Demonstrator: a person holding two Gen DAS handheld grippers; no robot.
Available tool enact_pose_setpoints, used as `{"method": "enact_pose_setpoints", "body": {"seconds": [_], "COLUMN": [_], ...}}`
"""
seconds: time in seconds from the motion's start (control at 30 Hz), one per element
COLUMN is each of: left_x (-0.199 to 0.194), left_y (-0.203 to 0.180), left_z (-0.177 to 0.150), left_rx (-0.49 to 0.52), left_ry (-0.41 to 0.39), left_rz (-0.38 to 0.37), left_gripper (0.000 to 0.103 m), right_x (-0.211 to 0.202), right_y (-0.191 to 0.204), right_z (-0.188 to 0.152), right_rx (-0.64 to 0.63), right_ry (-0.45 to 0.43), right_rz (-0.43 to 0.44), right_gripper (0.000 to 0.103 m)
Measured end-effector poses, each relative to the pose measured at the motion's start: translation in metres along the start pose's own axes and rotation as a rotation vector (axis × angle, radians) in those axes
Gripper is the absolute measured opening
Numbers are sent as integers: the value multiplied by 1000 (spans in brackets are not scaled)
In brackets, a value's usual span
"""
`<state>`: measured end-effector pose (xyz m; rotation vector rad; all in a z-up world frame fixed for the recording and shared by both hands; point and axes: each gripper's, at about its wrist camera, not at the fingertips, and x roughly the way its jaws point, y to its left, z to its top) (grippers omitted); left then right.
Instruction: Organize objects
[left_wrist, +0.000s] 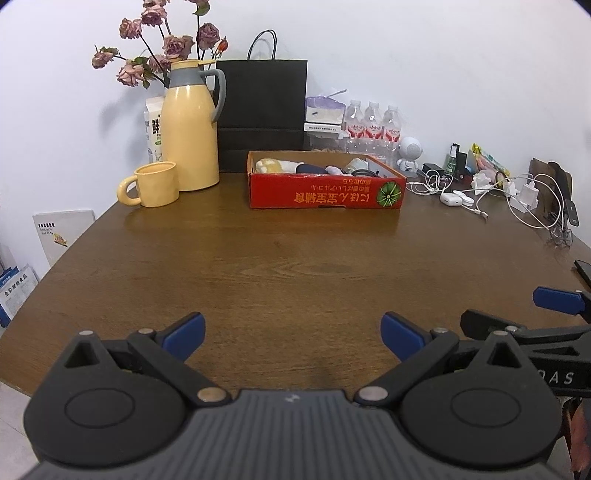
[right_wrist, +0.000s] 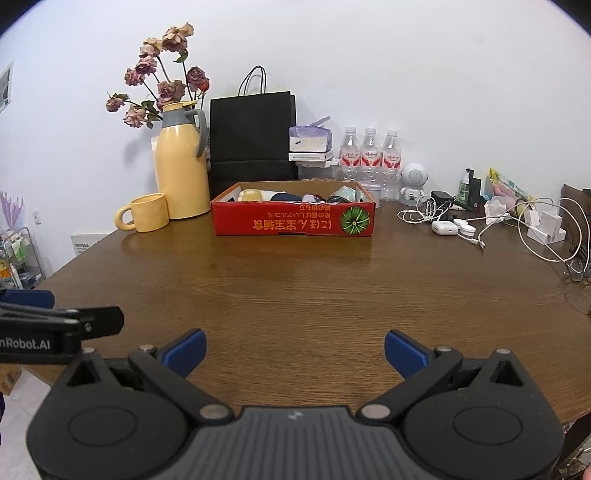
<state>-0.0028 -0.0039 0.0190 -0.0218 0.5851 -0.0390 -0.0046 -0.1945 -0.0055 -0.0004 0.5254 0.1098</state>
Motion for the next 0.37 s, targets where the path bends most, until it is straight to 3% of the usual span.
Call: {"method": "enact_pose_setpoints", "body": {"seconds": [0.23,0.37], "left_x": [3,7], "left_y": [0,1], "left_z": [-1,-5], "left_rx": [-1,-6], "left_ry": [4,-9], "left_rz": [5,-32], "left_gripper": [103,103], "right_x": [2,4], "right_y": [-3,-3], "right_z": [0,0], "right_rx": [1,-2], "right_ry": [5,7], "right_rz": [-1,7], "right_gripper": [103,103]}}
